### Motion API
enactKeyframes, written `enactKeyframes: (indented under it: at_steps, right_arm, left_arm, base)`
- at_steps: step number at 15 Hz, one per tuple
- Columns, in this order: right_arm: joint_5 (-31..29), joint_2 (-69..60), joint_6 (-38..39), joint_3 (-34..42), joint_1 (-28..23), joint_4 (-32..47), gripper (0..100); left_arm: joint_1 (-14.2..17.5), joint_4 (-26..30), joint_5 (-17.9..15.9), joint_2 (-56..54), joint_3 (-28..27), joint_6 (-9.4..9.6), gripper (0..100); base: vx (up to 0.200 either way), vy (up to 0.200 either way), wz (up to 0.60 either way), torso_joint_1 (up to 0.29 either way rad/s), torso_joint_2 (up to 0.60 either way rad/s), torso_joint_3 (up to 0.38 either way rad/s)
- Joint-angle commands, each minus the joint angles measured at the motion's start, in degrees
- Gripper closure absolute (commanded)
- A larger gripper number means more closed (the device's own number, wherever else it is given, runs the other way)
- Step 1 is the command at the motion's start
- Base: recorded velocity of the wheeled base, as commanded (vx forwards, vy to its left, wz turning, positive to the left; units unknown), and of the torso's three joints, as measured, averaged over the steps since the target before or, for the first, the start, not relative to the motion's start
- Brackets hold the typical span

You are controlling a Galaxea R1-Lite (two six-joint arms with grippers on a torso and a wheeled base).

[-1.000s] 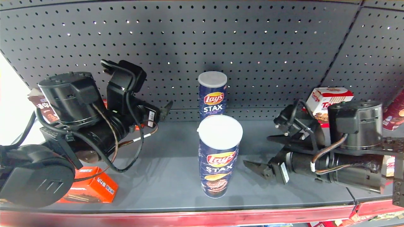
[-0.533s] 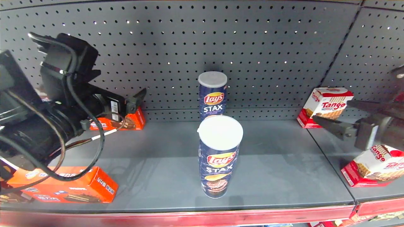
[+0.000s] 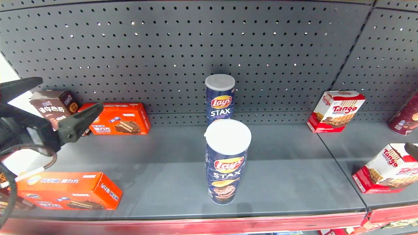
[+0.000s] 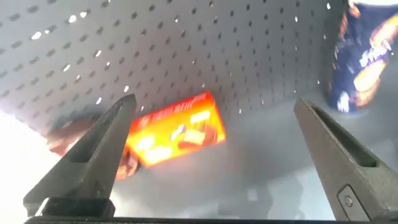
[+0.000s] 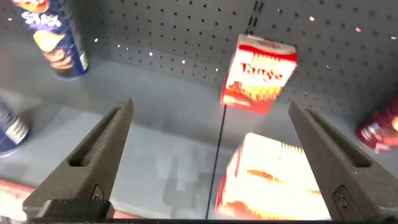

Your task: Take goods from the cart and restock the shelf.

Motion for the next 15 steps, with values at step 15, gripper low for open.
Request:
enactKeyframes:
  at_steps: [15]
  right_arm:
    - [-0.02,-29.86,5.22,26.99,0.18,2.14,0]
  left_arm:
    - [-0.09,22.99,-0.16,-40.05,19.69,2.43,0]
  base:
    - [0.0,0.0,0.0,0.0,0.0,0.0]
